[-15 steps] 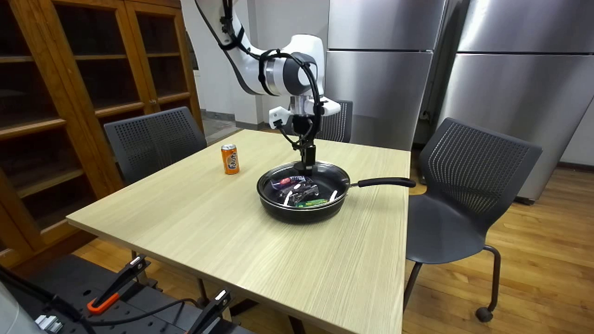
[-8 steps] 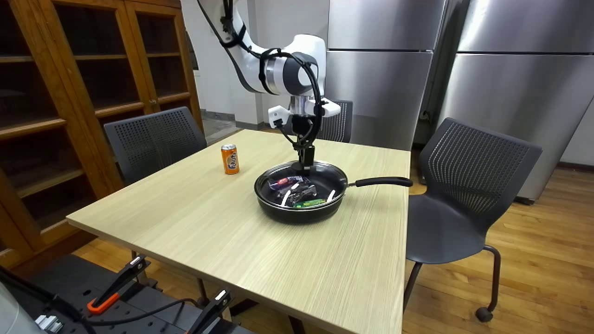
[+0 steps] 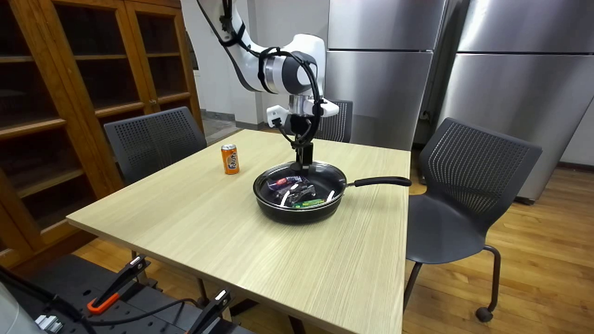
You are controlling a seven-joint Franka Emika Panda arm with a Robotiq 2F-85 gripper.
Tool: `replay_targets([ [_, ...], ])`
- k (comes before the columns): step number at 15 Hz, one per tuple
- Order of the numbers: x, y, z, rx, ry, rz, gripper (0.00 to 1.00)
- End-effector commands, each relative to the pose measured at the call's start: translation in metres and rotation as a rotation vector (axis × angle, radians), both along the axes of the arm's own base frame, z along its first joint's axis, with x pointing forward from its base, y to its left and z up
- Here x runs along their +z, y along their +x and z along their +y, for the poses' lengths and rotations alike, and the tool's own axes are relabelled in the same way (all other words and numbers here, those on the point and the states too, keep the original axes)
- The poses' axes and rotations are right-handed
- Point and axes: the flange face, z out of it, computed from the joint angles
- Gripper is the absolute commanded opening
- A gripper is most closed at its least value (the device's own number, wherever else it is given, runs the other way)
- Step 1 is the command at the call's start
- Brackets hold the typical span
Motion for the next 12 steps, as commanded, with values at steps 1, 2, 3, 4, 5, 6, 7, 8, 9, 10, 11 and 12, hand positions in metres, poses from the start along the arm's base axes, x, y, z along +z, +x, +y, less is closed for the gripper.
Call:
replay_targets([
  [1, 0.021, -0.008, -0.002, -0.003, 0.04, -0.006, 1.0],
  [2, 0.024, -0.009, -0.002, -0.005, 0.041, -0.013, 1.0],
  [3, 0.029, -0.012, -0.003, -0.004, 0.043, -0.017, 1.0],
  [4, 0.033, -0.014, -0.003, -0.004, 0.043, -0.021, 1.0],
  [5, 0.038, -0.018, -0.003, -0.004, 0.042, -0.03, 1.0],
  [6, 0.044, -0.023, -0.003, 0.0, 0.042, -0.037, 1.0],
  [7, 0.049, -0.027, -0.003, 0.0, 0.042, -0.042, 1.0],
  [8, 0.054, -0.033, -0.002, 0.004, 0.041, -0.049, 1.0],
  [9, 0.059, -0.039, -0.001, 0.007, 0.044, -0.054, 1.0],
  [10, 0.064, -0.045, 0.0, 0.012, 0.044, -0.06, 1.0],
  [11, 0.069, -0.053, 0.002, 0.016, 0.044, -0.068, 1.0],
  [12, 0.073, -0.06, 0.003, 0.022, 0.043, -0.072, 1.0],
])
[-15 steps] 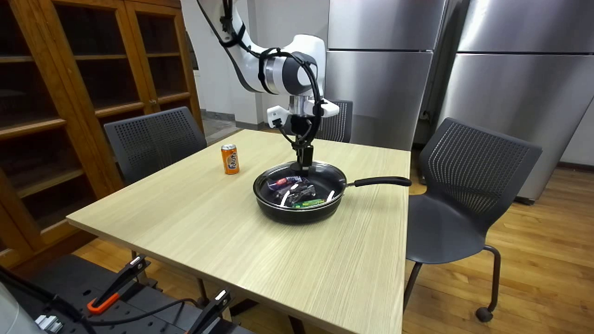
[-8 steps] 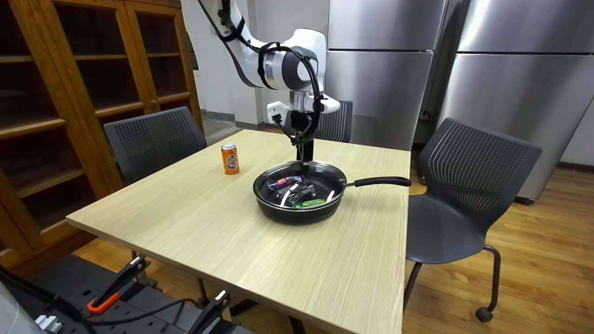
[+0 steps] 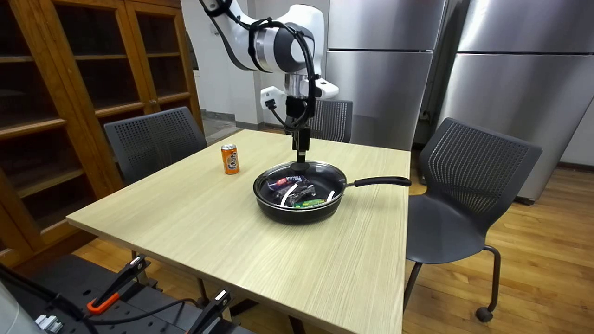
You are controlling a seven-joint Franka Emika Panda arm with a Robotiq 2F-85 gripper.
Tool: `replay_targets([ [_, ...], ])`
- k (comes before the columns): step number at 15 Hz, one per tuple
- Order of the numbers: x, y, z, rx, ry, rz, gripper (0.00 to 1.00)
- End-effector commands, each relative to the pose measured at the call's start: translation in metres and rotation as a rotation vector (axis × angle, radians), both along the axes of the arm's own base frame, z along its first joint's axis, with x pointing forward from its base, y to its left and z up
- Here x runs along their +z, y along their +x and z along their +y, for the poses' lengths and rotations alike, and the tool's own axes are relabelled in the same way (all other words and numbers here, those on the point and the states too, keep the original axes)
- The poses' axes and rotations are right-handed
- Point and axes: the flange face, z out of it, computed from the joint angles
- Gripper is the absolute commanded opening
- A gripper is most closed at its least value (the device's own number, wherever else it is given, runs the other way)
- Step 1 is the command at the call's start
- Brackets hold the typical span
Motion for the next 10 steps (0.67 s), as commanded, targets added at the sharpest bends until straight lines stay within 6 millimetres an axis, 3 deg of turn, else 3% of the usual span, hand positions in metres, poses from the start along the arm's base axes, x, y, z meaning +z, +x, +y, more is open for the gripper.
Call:
replay_targets([
  [1, 0.025, -0.038, 0.006, 0.036, 0.017, -0.039, 1.0],
  [10, 0.042, -0.105, 0.021, 0.1, 0.003, -0.11, 1.0],
])
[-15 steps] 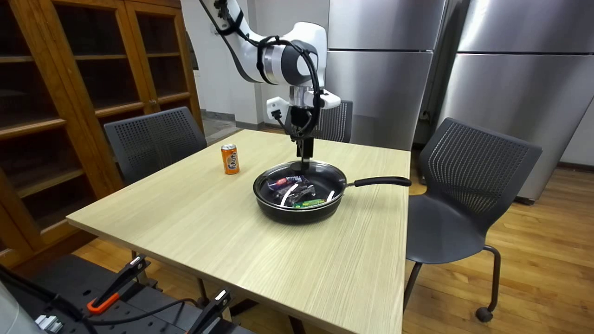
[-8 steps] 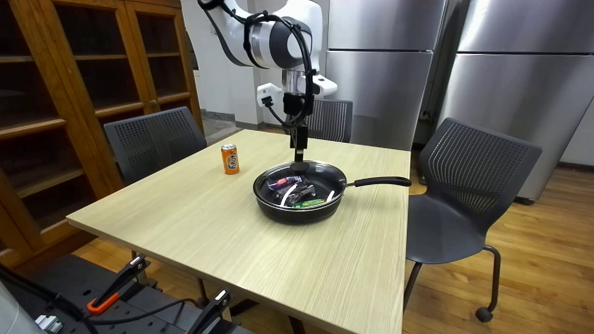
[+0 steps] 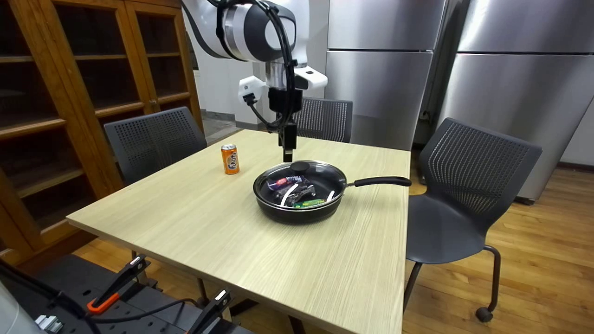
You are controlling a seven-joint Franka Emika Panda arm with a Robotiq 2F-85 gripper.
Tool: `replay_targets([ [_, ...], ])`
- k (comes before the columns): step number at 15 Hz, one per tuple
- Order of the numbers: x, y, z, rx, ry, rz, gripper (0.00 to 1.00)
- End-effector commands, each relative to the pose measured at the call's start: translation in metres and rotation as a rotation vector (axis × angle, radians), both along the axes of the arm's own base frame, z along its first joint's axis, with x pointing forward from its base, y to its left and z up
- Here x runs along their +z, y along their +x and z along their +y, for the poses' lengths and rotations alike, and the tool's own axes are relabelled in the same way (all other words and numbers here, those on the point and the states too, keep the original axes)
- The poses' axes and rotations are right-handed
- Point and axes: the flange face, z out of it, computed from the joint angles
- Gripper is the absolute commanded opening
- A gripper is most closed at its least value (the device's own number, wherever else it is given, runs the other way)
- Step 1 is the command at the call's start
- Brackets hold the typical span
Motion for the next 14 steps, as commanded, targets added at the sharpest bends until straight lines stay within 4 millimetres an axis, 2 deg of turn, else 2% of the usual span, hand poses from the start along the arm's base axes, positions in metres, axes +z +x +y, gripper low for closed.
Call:
replay_targets([
  [1, 0.01, -0.037, 0.013, 0.066, -0.016, -0.043, 1.0],
  [2, 0.001, -0.014, 0.005, 0.021, -0.006, -0.013, 1.0],
  [5, 0.003, -0.029, 0.01, 0.035, -0.008, -0.021, 1.0],
  [14, 0.003, -0.03, 0.01, 0.041, -0.008, -0.024, 1.0],
])
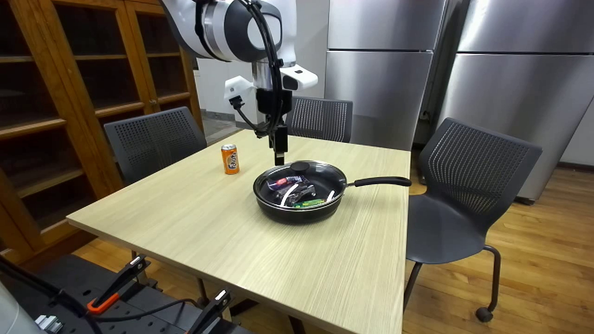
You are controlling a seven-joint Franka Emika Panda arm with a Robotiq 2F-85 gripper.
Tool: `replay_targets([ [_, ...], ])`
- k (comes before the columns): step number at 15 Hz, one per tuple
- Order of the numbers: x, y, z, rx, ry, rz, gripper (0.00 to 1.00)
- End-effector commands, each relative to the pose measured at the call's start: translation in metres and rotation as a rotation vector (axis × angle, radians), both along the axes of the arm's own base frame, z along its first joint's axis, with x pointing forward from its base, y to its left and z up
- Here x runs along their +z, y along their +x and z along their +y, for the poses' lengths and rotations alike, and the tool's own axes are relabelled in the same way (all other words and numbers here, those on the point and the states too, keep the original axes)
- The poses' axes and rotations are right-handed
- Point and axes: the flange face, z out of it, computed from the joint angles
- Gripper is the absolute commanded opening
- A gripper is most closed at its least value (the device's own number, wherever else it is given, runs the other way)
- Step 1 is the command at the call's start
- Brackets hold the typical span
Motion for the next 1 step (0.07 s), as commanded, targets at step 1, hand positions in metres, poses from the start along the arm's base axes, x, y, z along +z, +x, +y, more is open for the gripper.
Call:
replay_targets([
  [1, 0.0003, 0.0002, -0.0002, 0.0, 0.0, 0.0, 1.0],
])
